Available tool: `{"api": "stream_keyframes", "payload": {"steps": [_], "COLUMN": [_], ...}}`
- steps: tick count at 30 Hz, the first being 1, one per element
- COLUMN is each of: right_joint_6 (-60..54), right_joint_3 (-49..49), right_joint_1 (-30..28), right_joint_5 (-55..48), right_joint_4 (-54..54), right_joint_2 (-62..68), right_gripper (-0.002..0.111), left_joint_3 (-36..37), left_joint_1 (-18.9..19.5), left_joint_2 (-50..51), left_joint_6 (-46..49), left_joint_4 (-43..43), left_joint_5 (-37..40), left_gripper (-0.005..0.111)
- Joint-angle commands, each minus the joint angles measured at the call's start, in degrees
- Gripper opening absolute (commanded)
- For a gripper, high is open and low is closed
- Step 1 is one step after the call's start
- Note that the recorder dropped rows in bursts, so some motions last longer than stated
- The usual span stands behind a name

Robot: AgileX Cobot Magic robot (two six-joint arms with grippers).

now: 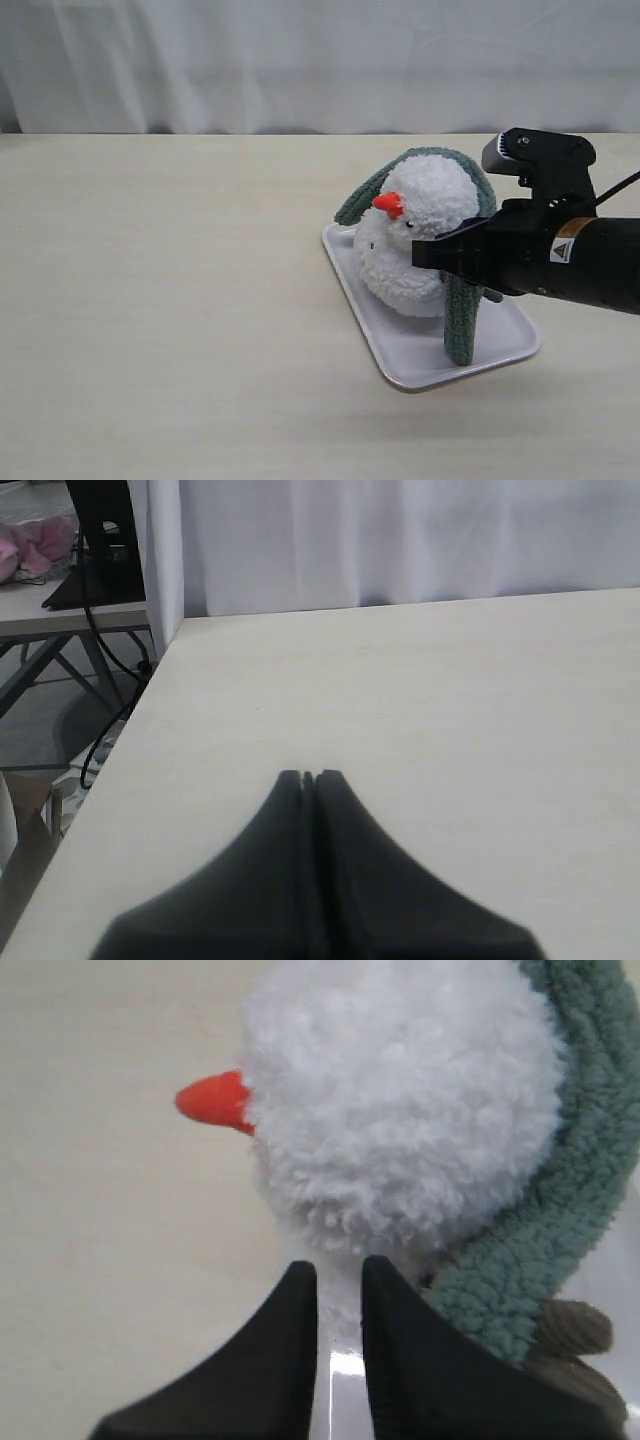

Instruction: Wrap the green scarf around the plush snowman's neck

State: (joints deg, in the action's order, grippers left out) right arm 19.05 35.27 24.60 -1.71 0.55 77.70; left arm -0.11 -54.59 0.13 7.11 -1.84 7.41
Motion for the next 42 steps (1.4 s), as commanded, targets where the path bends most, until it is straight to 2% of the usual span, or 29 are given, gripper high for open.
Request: {"api": "stream_keyframes", "payload": {"steps": [1,5,8,12,14,16,21,31,34,42], "right_joint_6": [-0.26,-0.63,-1.06,-2.19,-2.31,-2.31,-2.31,-2.31,-2.31,1.05], "right_joint_3": [0.64,0.64,0.64,0.64,-0.12,-2.66,-8.2,-8.56,-8.56,-8.56], "right_joint_1": [0.37,0.37,0.37,0.37,0.37,0.37,0.37,0.37,0.37,0.57], "right_joint_5": [0.31,-3.12,-11.07,-22.09,-24.33,-21.79,-7.45,7.84,12.92,17.44], "right_joint_4": [-0.14,1.79,4.7,4.7,4.7,4.59,4.59,3.3,3.3,2.87], "right_joint_2": [2.41,0.9,-3.59,-7.81,-8.36,-8.2,-4.96,7.13,9.46,10.79], "right_gripper": [0.016,0.016,0.019,0.04,0.05,0.055,0.056,0.055,0.048,0.009], "left_joint_3": [0.11,0.11,0.11,0.11,0.11,0.11,0.11,0.11,0.11,0.11], "left_joint_1": [-0.13,-0.13,-0.13,-0.13,-0.13,-0.13,-0.13,-0.13,-0.13,-0.13], "left_joint_2": [-0.13,-0.13,-0.13,-0.13,-0.13,-0.13,-0.13,-0.13,-0.13,-0.13], "left_joint_6": [-0.01,-0.01,-0.01,-0.01,-0.01,-0.01,-0.01,-0.01,-0.01,-0.01], "left_joint_4": [-0.76,-0.76,-0.76,-0.76,-0.76,-0.76,-0.76,-0.76,-0.76,-0.76], "left_joint_5": [-1.8,-1.8,-1.8,-1.8,-1.8,-1.8,-1.8,-1.8,-1.8,-1.8], "left_gripper": [0.0,0.0,0.0,0.0,0.0,0.0,0.0,0.0,0.0,0.0]}}
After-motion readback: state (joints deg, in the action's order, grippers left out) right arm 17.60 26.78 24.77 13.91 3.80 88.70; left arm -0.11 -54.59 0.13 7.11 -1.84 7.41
